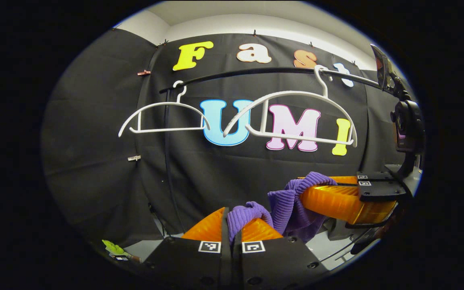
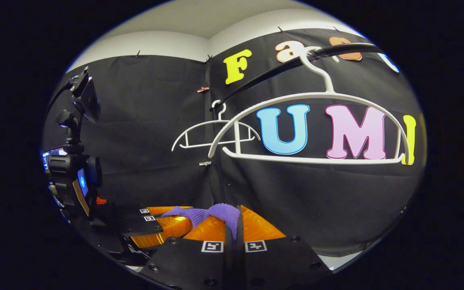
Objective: Grasp the clothes on the hanger with both hands and then place them into the laundry hamper below.
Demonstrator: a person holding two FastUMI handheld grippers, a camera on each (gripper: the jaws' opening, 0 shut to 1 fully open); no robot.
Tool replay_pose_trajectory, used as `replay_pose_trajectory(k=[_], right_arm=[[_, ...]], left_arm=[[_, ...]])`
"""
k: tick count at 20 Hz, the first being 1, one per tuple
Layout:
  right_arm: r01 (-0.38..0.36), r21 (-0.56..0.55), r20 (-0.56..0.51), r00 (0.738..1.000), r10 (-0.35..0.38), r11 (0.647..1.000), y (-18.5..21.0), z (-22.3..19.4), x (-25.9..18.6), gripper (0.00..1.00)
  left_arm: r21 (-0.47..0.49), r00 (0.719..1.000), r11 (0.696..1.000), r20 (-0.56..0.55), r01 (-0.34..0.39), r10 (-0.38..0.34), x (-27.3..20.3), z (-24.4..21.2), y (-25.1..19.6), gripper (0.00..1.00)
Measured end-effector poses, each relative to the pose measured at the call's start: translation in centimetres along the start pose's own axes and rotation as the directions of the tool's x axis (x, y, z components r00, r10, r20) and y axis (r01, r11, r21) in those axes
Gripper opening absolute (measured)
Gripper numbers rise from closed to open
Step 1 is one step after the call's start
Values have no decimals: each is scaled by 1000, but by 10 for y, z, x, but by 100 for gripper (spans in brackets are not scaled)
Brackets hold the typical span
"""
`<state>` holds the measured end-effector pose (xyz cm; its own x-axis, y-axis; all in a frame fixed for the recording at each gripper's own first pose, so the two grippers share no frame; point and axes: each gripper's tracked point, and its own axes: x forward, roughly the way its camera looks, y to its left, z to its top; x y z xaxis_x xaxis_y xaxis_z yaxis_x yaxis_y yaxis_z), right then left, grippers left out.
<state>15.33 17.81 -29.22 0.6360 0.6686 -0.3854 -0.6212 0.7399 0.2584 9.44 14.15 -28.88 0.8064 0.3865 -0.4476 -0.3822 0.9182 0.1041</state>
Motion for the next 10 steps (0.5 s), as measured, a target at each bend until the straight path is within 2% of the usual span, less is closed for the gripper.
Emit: replay_pose_trajectory(k=[6, 8, 9, 10], right_arm=[[13, 6, -77, 997, -12, 1000, -3, -24, 11, 5], [36, -18, -113, 993, -38, 999, -12, -35, 14, 6], [51, -37, -124, 991, -55, 998, -18, -37, 13, 15], [62, -52, -130, 989, -68, 997, -24, -40, 14, 29]], left_arm=[[27, 998, 1000, -59, 11, -9, 14, -22, 12, 5], [45, 996, 998, -89, 33, -29, 18, -33, 14, 10], [62, 995, 998, -98, 27, -21, 17, -37, 18, 8], [77, 995, 997, -104, 10, -2, 17, -39, 24, 20]])
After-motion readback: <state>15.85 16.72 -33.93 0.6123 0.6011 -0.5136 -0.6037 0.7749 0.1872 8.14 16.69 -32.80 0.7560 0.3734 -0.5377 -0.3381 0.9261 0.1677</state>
